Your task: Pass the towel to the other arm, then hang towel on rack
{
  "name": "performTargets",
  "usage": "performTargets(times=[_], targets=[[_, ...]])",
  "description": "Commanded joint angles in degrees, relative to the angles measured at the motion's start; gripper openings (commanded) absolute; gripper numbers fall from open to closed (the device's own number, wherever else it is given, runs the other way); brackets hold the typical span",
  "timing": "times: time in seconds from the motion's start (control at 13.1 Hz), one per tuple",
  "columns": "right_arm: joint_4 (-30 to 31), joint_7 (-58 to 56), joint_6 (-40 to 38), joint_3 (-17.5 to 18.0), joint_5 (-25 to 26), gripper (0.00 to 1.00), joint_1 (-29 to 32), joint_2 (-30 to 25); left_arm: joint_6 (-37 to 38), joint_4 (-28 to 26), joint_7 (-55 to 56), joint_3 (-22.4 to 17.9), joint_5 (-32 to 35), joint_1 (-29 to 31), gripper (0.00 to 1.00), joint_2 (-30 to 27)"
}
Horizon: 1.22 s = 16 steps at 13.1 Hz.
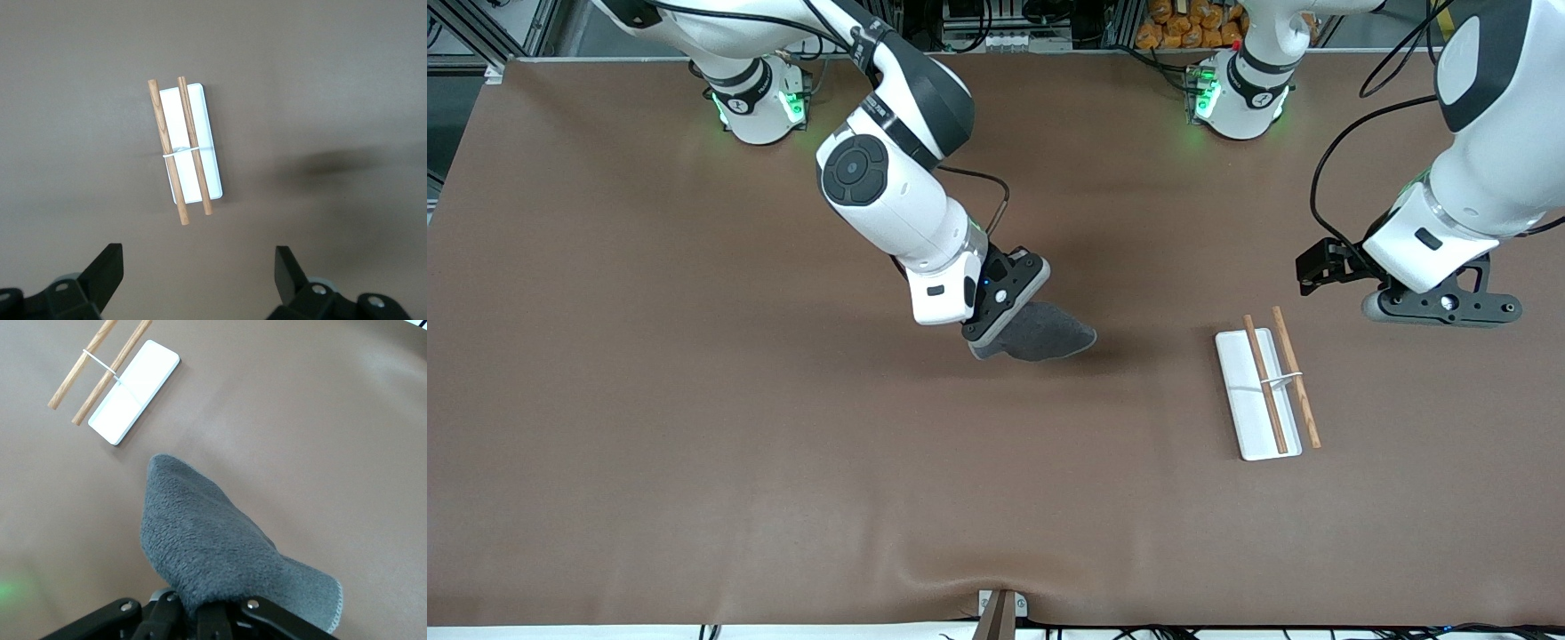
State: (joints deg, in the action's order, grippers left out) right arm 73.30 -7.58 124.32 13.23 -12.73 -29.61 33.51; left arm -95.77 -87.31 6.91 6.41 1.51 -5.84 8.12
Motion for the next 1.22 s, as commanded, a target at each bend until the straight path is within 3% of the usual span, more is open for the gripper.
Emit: performTargets(times=[0.0,1.14], targets=[[-1.84,1.51,-1.01,-0.40,-0.45,0.00,-0.19,0.59,0.06,0.12,-0.14,0.10,0.16,0.21,1.00,-0.56],[-1.76,7.13,-1.09,-0.14,-1.33,0.00,0.34,0.41,-0.03,0.21,-0.06,0.10,0.16,0.21,1.00,-0.39]])
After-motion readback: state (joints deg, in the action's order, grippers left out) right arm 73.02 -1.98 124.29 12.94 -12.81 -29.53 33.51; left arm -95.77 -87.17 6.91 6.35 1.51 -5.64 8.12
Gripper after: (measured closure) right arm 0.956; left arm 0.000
